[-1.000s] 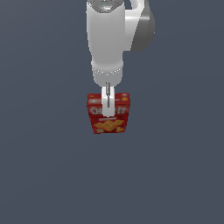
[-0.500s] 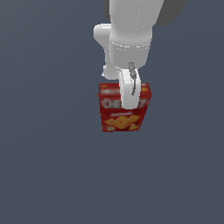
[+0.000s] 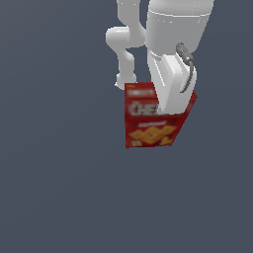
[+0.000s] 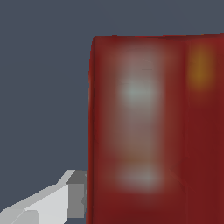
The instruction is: Pick up the object and move it to a goal position.
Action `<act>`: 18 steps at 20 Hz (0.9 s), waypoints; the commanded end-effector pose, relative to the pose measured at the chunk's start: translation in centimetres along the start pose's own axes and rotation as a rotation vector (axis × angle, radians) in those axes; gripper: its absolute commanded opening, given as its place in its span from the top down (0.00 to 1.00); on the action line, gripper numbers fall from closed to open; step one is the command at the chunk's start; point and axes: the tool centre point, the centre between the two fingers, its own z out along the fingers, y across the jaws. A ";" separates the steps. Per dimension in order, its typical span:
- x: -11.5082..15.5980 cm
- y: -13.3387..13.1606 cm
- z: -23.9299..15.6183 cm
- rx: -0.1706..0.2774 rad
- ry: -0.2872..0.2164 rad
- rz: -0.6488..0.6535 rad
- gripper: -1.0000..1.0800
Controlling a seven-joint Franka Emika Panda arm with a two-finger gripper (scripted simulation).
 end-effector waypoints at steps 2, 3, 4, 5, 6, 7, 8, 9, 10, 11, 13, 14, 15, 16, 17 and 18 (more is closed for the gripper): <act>-1.0 -0.7 -1.5 0.001 0.000 0.000 1.00; -1.3 -0.9 -1.9 0.001 0.000 0.000 1.00; -1.5 -1.1 -2.3 0.001 0.000 0.000 1.00; -1.8 -1.2 -2.6 0.001 0.000 0.000 1.00; -2.0 -1.4 -2.9 0.001 0.000 0.000 1.00; -2.2 -1.6 -3.2 0.001 0.000 0.000 1.00; -2.4 -1.7 -3.5 0.001 0.000 0.000 1.00; -2.6 -1.9 -3.8 0.001 0.000 0.000 1.00; -2.7 -2.0 -4.0 0.001 0.000 0.000 1.00; -2.9 -2.1 -4.2 0.001 0.000 0.000 1.00; -3.1 -2.3 -4.6 0.001 0.000 0.000 1.00; -3.2 -2.4 -4.7 0.001 0.000 0.000 1.00; -3.3 -2.4 -4.8 0.001 0.000 0.000 1.00; -3.4 -2.5 -5.0 0.001 0.000 0.000 1.00; -3.4 -2.6 -5.1 0.001 0.000 0.000 1.00; -3.5 -2.6 -5.2 0.001 0.000 0.000 1.00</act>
